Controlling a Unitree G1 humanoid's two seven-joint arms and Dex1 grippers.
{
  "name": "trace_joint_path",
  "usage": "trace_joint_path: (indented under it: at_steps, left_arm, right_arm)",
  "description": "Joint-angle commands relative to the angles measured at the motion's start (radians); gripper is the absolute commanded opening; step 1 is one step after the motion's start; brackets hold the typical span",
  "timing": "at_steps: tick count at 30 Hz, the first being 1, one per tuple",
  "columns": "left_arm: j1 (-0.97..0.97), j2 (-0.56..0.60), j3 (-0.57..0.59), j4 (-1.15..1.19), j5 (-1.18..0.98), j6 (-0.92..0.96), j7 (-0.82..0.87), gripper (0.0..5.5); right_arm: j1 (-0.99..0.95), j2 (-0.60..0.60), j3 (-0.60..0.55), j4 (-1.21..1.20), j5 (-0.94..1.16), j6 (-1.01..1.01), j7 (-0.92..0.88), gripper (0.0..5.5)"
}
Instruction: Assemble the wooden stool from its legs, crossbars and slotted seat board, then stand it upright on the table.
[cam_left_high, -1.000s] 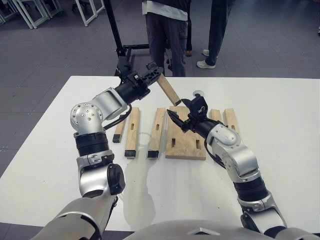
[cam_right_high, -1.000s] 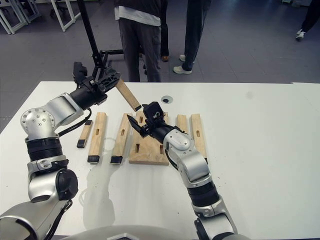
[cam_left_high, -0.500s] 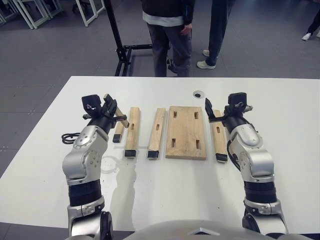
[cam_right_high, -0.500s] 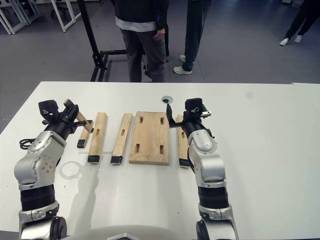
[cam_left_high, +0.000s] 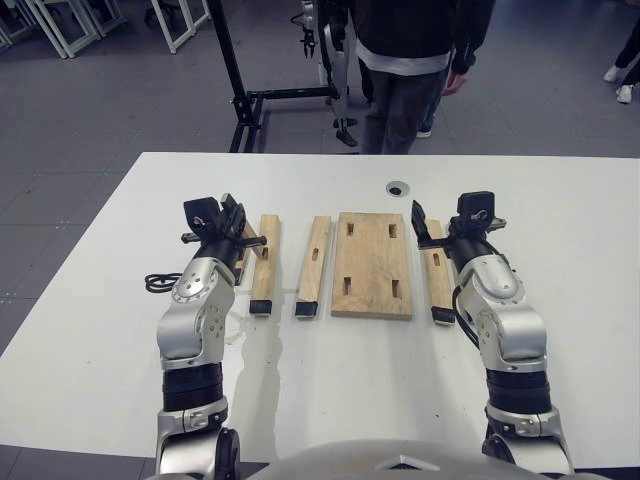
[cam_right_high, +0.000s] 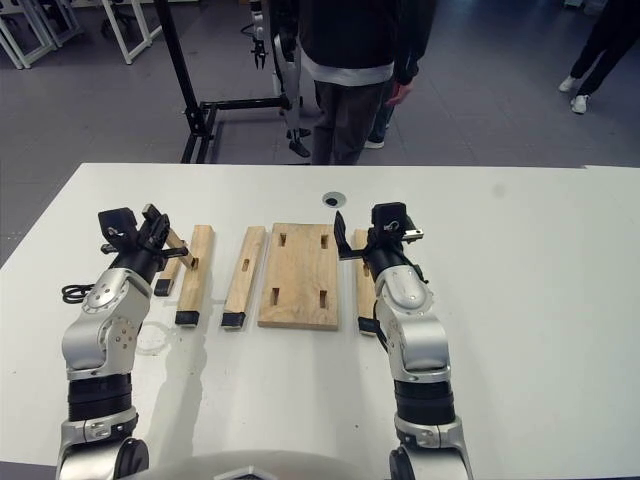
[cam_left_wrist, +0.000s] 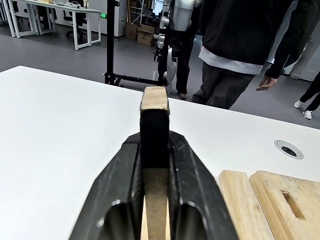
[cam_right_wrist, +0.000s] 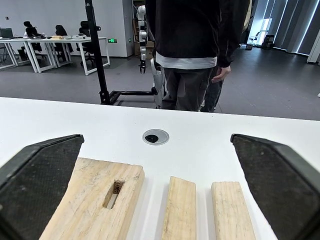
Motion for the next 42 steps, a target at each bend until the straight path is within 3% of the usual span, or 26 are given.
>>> trace_joint_path:
  at_steps: [1, 34, 42]
  left_arm:
    - [-0.004, -0.011, -0.008, 0.026, 0.018, -0.021, -0.003, 0.42]
    - [-0.002, -0.038, -0.02, 0.063, 0.023, -0.024, -0.023, 0.42]
    - [0.075, -0.026, -0.097, 0.218, 0.105, -0.177, -0.096, 0.42]
  right_arm:
    - [-0.014, -0.004, 0.002, -0.002, -0.006, 0.016, 0.002, 5.5]
    - [-0.019, -0.001, 0.018, 0.015, -0.021, 0.01, 0.007, 5.5]
    - [-0.024, 0.0, 0.018, 0.021, -0.022, 0.006, 0.006, 5.5]
